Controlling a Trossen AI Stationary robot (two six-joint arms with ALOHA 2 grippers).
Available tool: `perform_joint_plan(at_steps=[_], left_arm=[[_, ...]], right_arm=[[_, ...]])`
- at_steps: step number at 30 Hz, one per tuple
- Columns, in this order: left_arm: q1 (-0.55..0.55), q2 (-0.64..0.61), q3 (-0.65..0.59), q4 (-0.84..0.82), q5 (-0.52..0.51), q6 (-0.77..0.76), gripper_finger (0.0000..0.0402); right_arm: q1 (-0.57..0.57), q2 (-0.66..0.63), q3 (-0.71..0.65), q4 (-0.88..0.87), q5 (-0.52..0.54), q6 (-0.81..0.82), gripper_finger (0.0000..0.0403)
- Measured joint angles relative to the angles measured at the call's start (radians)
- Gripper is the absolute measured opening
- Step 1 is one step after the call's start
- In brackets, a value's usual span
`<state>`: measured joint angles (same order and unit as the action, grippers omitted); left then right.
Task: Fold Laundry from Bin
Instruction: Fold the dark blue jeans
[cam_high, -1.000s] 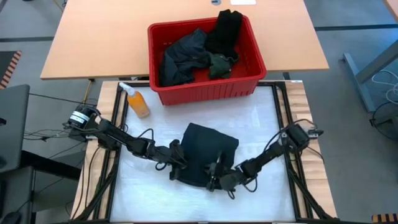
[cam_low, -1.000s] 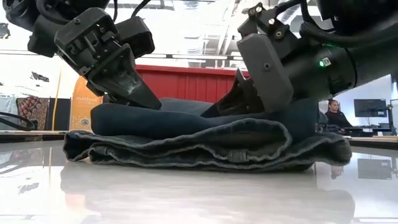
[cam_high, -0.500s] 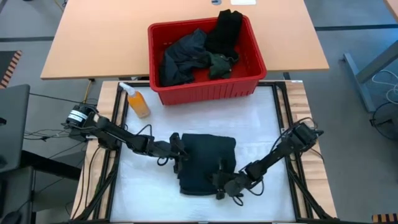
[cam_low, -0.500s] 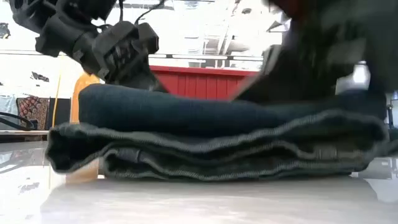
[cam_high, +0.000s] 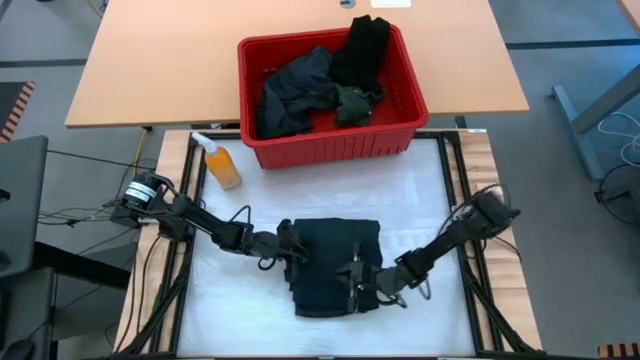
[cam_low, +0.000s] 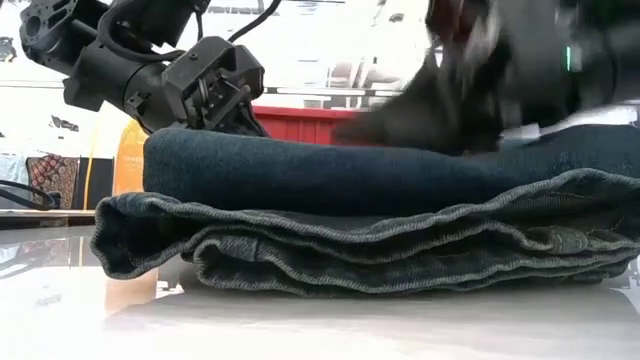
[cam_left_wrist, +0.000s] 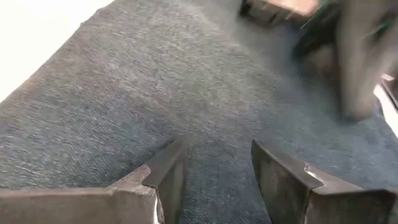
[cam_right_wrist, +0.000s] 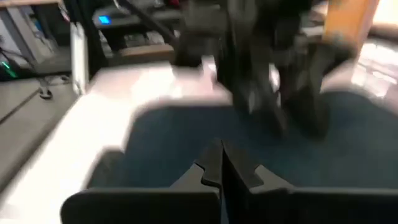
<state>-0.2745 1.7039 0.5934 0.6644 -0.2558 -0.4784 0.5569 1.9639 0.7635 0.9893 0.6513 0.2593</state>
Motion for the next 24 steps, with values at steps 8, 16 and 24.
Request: perform_joint_plan(at_steps=[8,16,24], left_arm=[[0.0,-0.094,0.001,-0.001,0.017,0.067,0.0169],[0.0,-0.122,0.002,-0.008,-0.019,0.1,0.0169],[0.0,-0.121,0.002,-0.019,-0.019,0.092,0.0169]], right_arm=[[0.006,0.203,0.012,0.056,0.013,0.127,0.0023],[-0.002,0.028,-0.106,-0.241,0.054,0.216,0.0023],[-0.087,-0.296,-0.375,-0.506,0.021,0.223,0.0023]])
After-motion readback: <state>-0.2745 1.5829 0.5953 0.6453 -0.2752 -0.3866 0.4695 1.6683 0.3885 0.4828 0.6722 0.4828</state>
